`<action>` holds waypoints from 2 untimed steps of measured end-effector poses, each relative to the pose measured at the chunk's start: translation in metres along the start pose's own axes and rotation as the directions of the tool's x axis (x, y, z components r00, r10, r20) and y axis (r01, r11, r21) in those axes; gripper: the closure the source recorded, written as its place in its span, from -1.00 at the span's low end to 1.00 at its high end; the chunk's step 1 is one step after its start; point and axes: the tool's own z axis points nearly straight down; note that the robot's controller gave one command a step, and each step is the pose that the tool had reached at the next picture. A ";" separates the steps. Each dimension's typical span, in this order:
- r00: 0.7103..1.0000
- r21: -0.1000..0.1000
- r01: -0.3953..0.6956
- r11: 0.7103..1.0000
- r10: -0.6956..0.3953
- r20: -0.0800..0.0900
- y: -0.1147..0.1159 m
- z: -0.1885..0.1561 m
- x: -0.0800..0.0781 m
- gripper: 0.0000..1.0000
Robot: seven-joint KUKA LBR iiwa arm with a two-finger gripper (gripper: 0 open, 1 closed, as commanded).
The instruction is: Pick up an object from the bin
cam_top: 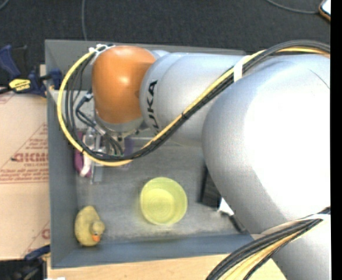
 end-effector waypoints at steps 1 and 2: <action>1.000 0.000 0.000 1.000 0.000 0.000 0.000 0.000 0.000 -1.00; 0.996 -0.002 0.086 0.996 -0.086 0.008 0.004 0.063 0.018 -1.00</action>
Offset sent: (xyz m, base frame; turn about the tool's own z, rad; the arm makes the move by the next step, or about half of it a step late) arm -0.0204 0.0050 -0.0657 -0.0887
